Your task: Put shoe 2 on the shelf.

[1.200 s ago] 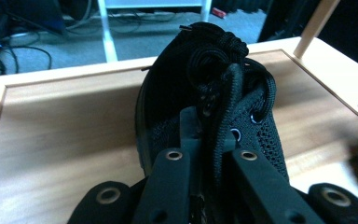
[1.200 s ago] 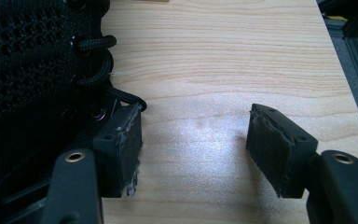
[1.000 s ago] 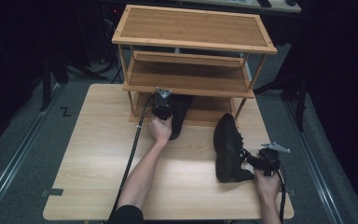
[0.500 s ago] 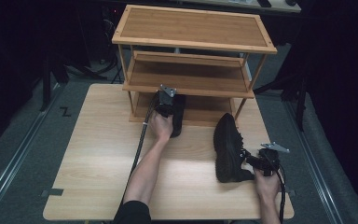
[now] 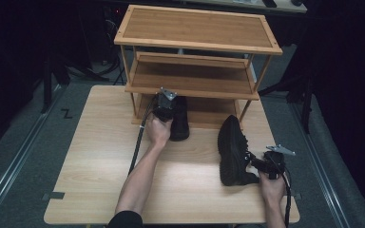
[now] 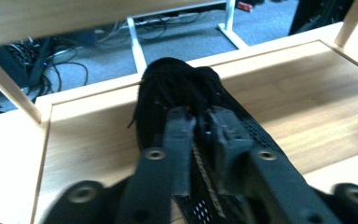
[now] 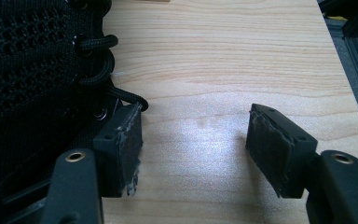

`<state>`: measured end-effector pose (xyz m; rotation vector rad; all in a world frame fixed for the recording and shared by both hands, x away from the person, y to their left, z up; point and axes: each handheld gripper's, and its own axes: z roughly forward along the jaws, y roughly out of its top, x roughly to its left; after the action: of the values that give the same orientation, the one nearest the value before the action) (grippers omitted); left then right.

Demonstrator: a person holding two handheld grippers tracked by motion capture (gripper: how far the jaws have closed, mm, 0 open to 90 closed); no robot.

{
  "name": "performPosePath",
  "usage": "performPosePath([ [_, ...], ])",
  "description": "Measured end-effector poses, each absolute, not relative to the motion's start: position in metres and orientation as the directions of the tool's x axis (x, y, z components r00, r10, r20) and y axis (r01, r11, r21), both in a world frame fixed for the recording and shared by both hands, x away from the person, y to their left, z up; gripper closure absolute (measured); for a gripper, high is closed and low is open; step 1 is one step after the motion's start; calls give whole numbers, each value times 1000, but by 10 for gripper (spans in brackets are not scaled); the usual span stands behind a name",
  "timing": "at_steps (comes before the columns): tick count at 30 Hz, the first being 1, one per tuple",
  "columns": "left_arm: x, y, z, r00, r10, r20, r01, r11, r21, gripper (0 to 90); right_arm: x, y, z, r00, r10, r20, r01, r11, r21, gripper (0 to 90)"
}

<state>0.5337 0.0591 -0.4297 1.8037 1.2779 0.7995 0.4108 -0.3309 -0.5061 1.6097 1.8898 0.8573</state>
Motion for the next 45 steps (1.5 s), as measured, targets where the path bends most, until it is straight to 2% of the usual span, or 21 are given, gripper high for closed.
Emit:
performPosePath([
  [2,534,57,-430,301,951,66,463,-206,862,868,411,-331,-506,-168,986,19,664,98,741,360],
  [4,536,54,-432,293,954,57,454,-192,870,878,411,-331,-506,-167,986,19,664,99,741,360],
  [9,543,50,-434,275,960,44,451,-170,876,882,411,-331,-506,-167,986,20,664,98,741,361],
  [17,550,51,-432,304,950,76,456,-216,863,869,411,-331,-506,-166,986,21,664,96,741,360],
  [19,550,53,-430,306,950,71,461,-213,861,835,411,-331,-506,-166,986,21,664,96,741,360],
  [28,539,68,-422,340,939,50,457,-212,864,550,411,-331,-506,-167,986,19,664,98,741,360],
  [36,520,81,-407,394,917,61,437,-245,865,465,411,-331,-506,-170,985,19,663,100,742,360],
  [45,491,112,-405,396,918,8,435,-195,879,424,411,-331,-506,-170,985,20,663,100,742,361],
])
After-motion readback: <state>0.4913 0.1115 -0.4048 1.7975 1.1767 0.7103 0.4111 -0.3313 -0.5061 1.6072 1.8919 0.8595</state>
